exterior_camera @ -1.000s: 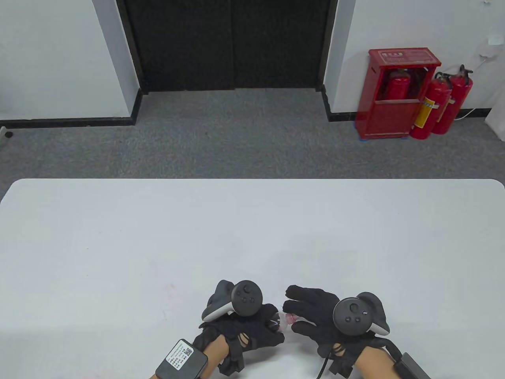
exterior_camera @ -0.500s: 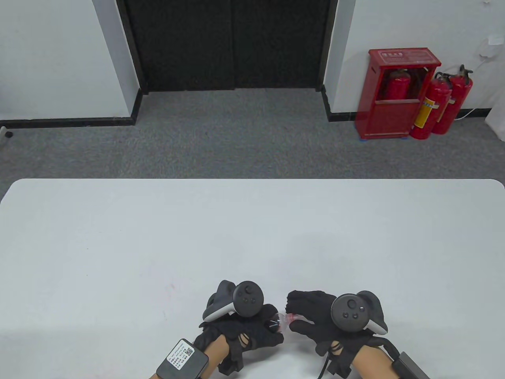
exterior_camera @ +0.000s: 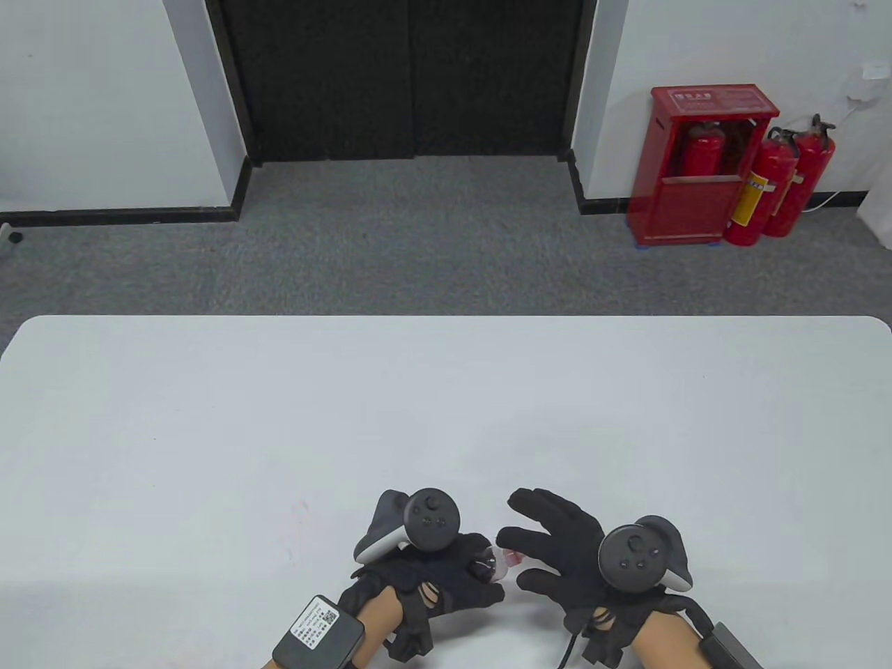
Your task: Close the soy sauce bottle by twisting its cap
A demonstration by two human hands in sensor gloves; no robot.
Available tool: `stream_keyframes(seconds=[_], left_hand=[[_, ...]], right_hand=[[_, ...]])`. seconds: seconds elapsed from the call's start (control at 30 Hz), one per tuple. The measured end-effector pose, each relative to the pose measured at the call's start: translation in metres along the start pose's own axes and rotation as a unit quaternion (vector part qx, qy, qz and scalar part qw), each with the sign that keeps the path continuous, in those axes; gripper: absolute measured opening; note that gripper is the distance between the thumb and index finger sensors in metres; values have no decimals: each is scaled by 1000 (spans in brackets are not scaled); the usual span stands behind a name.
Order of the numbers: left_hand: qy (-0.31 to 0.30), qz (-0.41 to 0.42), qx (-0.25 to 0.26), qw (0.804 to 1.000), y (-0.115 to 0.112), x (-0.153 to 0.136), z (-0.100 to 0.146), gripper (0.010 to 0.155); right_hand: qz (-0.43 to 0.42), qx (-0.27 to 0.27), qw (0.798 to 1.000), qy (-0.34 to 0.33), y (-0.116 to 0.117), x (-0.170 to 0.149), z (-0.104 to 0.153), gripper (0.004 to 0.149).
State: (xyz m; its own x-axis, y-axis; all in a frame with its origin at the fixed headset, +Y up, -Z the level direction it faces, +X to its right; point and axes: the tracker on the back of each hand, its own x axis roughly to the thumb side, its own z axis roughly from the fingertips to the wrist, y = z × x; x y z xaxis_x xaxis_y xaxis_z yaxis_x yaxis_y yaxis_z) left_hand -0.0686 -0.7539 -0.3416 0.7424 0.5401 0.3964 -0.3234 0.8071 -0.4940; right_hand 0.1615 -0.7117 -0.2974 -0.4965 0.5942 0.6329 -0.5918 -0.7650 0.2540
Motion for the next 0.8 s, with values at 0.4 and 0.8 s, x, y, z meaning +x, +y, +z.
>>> stream_keyframes(seconds=[0.4, 0.8], left_hand=[[-12, -4, -7, 1000, -5, 7, -1, 53], [-8, -22, 0, 1000, -3, 7, 0, 53]], right_hand=[[70, 9, 998, 5, 1, 8, 0, 61], [63, 20, 997, 29, 7, 2, -2, 60]])
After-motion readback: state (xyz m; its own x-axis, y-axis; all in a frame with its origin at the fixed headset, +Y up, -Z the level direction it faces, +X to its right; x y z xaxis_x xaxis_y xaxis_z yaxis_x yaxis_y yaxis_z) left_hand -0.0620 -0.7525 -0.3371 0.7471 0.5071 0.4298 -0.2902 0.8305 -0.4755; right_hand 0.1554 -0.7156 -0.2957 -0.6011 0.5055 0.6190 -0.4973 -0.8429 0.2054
